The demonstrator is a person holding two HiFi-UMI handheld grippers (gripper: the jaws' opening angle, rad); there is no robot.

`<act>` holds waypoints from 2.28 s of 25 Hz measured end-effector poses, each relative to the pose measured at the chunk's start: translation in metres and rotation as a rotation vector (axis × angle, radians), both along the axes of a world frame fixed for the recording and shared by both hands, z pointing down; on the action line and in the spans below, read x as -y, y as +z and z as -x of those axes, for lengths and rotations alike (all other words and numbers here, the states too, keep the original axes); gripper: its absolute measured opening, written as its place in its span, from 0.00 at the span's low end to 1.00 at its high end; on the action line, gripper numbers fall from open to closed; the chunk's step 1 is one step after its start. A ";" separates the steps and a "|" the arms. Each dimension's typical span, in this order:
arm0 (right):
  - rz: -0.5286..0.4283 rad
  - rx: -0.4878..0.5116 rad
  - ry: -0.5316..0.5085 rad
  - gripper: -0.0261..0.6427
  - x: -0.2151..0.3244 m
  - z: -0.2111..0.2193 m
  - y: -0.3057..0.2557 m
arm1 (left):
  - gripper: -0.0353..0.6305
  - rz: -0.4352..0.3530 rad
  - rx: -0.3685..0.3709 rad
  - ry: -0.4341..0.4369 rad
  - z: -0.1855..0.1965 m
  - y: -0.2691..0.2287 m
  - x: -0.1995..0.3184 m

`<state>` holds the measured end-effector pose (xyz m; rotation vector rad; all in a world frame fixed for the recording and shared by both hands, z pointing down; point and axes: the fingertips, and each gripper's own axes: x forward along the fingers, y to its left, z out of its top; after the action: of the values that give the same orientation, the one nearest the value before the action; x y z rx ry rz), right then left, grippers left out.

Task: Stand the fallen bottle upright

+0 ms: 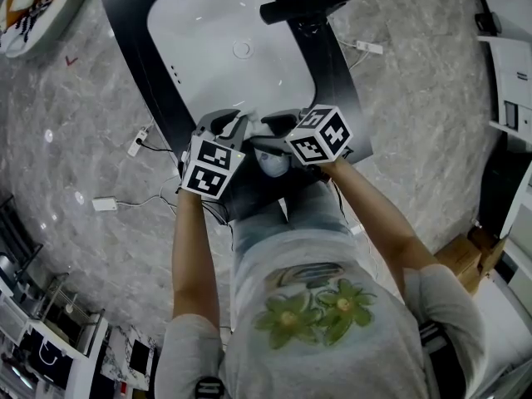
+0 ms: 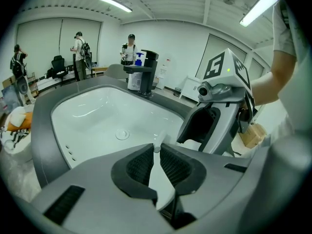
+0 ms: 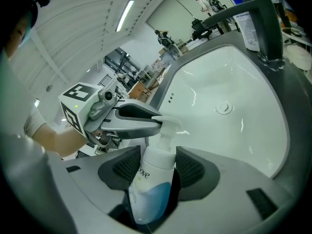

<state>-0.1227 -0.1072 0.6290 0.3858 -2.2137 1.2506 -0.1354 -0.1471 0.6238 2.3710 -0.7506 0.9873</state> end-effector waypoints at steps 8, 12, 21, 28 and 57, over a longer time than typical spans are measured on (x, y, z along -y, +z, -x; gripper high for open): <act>-0.117 -0.011 -0.038 0.39 -0.001 -0.001 -0.017 | 0.14 -0.075 0.032 -0.013 -0.003 -0.025 -0.002; -0.170 -0.012 -0.057 0.39 -0.002 -0.002 -0.028 | 0.14 -0.125 0.063 -0.005 -0.005 -0.041 -0.005; -0.265 -0.008 -0.107 0.39 -0.014 -0.005 -0.050 | 0.14 -0.239 0.134 -0.020 -0.011 -0.071 -0.022; -0.375 -0.013 -0.128 0.39 -0.021 -0.009 -0.070 | 0.14 -0.330 0.144 -0.067 -0.019 -0.098 -0.034; -0.793 -0.066 -0.210 0.38 -0.043 -0.025 -0.109 | 0.14 -0.499 0.092 -0.181 -0.043 -0.140 -0.084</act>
<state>-0.0979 -0.0643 0.5205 0.4593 -2.5327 0.2039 -0.0928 -0.0634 0.4840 2.6125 -1.3536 0.9172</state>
